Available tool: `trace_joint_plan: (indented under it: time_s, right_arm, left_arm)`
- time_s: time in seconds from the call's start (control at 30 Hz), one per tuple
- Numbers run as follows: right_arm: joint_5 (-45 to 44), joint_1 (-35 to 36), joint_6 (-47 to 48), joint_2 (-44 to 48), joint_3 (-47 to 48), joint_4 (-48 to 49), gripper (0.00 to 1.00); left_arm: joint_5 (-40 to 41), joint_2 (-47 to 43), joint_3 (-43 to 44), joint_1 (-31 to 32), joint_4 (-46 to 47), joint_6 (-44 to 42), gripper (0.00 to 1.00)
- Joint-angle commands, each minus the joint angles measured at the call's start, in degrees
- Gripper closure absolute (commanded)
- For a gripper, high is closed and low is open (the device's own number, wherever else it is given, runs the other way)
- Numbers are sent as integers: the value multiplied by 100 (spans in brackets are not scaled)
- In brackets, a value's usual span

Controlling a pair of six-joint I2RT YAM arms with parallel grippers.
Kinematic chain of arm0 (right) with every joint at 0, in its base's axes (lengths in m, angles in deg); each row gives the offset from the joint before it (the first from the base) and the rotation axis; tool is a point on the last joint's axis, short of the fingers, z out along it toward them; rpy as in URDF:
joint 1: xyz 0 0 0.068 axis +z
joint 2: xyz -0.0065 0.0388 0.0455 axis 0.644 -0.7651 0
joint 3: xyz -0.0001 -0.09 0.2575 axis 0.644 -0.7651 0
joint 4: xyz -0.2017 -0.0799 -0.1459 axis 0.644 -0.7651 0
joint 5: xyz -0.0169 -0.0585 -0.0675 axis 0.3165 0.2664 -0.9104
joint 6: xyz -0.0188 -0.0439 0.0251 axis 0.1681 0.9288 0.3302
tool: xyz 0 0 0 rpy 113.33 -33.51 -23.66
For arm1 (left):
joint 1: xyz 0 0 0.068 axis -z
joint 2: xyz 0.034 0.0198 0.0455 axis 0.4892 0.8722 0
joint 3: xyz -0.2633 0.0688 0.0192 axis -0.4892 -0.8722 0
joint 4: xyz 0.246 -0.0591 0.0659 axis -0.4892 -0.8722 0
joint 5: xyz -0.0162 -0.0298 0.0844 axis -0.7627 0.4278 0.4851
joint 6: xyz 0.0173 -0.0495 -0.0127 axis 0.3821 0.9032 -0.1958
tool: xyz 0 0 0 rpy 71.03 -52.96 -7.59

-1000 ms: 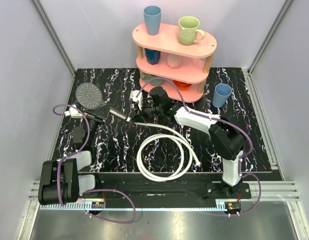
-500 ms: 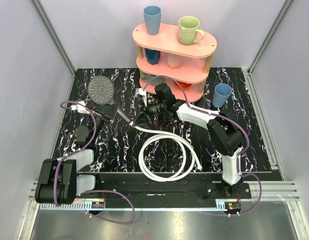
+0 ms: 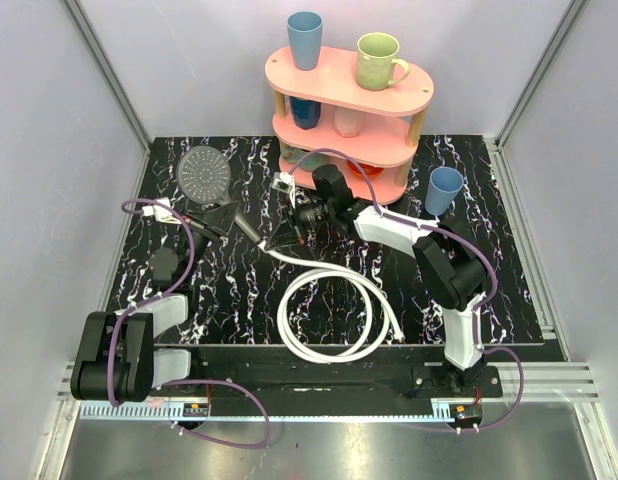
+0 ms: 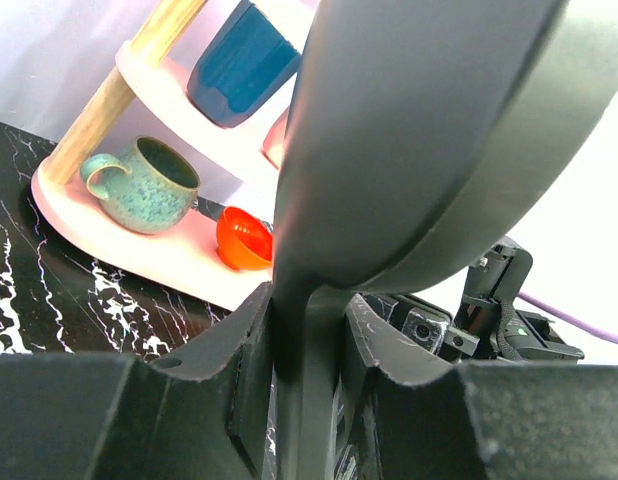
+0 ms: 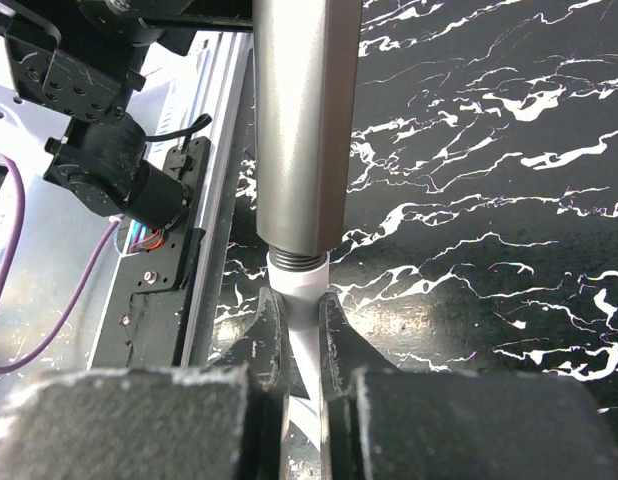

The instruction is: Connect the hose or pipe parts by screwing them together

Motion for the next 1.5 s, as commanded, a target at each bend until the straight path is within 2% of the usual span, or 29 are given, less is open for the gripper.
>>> trace_joint_plan:
  time_s: [0.0,0.13,0.33,0.53,0.63,0.7,0.9,1.1,1.2,1.23,1.27,1.33,1.47]
  right_arm:
    - [-7,3,-637,106,343,1676,94]
    - [-130,-94,-953,61,308,1844,77]
    - [-349,-112,-945,263,89,1853,64]
    - [-849,-129,-823,491,-263,1817,54]
    - [-1393,-129,-630,693,-518,1773,45]
    - [-1641,-129,-515,825,-729,1756,34]
    - [-2028,-129,-242,1256,-1089,1782,17]
    - [-2423,-16,170,1485,-1669,1984,15]
    - [-3099,239,819,1661,-2082,2028,13]
    - [-3806,544,1195,1722,-2239,2141,10]
    - [-4213,730,1391,1731,-2650,2708,9]
    - [-5003,1160,1847,1609,-2926,3221,7]
    - [-5737,1478,2060,1319,-2953,3661,0]
  left_arm:
    - [-1145,85,-119,409,1905,71,100]
    - [-988,15,-153,409,1791,1,100]
    - [-355,-169,-241,409,1125,-236,100]
    - [129,-363,-268,400,535,-456,100]
    - [287,-390,-259,400,315,-448,100]
    - [401,-416,-268,400,183,-439,100]
    - [656,-741,-268,409,-529,-597,100]
    - [946,-1065,-180,409,-1248,-597,100]
    - [1148,-1259,-162,409,-1557,-589,100]
    - [1218,-1295,-162,409,-1593,-589,100]
    - [1245,-1339,-128,418,-1654,-580,100]
    - [1306,-1427,-40,435,-1996,-580,100]
    - [1500,-1550,118,549,-2383,-580,100]
